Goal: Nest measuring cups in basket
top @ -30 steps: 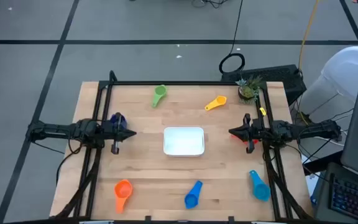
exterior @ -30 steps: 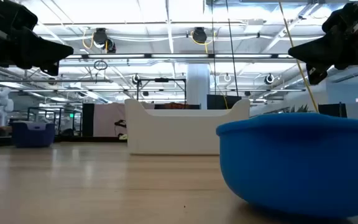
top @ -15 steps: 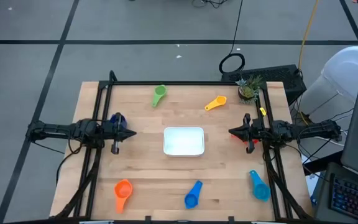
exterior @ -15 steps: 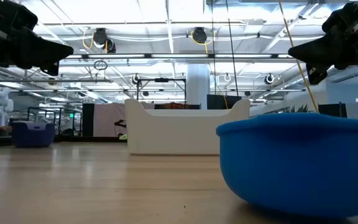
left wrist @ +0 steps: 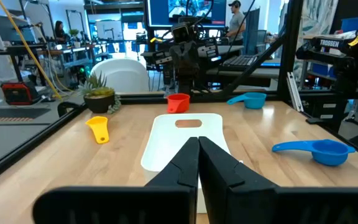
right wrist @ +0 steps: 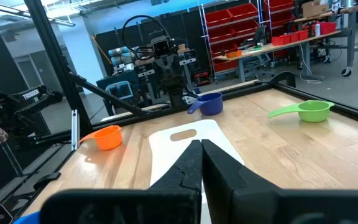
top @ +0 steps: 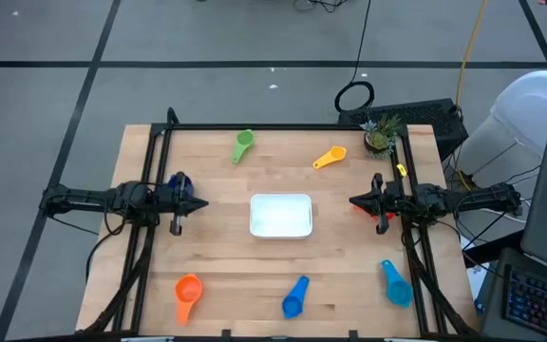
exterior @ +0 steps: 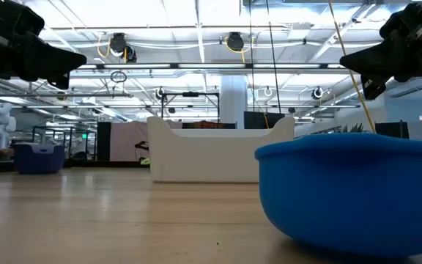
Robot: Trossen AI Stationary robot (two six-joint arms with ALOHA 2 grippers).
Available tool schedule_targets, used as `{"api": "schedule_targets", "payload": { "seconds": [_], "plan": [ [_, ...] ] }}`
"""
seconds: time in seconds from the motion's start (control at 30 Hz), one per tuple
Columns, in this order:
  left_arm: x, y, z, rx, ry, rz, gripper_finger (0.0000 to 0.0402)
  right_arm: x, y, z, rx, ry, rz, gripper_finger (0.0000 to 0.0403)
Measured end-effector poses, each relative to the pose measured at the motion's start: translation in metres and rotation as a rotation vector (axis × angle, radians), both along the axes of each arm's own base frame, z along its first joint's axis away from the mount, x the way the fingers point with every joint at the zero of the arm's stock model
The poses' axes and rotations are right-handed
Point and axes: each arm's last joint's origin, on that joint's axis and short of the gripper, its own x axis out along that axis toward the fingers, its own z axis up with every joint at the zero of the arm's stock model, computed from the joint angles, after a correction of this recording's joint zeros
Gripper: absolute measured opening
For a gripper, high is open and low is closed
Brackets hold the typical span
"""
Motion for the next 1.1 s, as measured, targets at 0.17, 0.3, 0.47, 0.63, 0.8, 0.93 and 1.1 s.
{"api": "schedule_targets", "payload": {
  "seconds": [0.17, 0.3, 0.47, 0.63, 0.8, 0.93, 1.1],
  "plan": [
    [0.000, 0.000, 0.000, 0.074, -0.002, 0.005, 0.0010, 0.000, 0.000, 0.000, 0.000, 0.001, 0.000, 0.0000],
    [0.000, 0.000, 0.000, 0.070, -0.003, 0.005, 0.0010, 0.000, 0.000, 0.000, 0.000, 0.000, 0.000, 0.0000],
    [0.000, 0.000, 0.005, 0.011, -0.054, 0.003, 0.0010, 0.000, 0.000, 0.000, 0.000, 0.000, 0.000, 0.0000],
    [-0.001, 0.000, 0.015, -0.146, -0.153, -0.012, 0.0010, 0.000, 0.000, 0.000, 0.001, 0.000, 0.000, 0.0000],
    [-0.001, 0.000, 0.014, -0.243, -0.139, -0.022, 0.0010, 0.000, 0.000, 0.000, 0.035, -0.004, 0.001, 0.0000],
    [-0.001, 0.000, 0.013, -0.412, -0.121, -0.032, 0.0010, 0.000, 0.000, 0.002, 0.023, -0.020, -0.004, 0.0000],
    [-0.001, 0.002, 0.012, -0.597, -0.133, 0.034, 0.0010, 0.000, -0.001, 0.006, -0.037, -0.055, -0.032, 0.0000]
  ]
}}
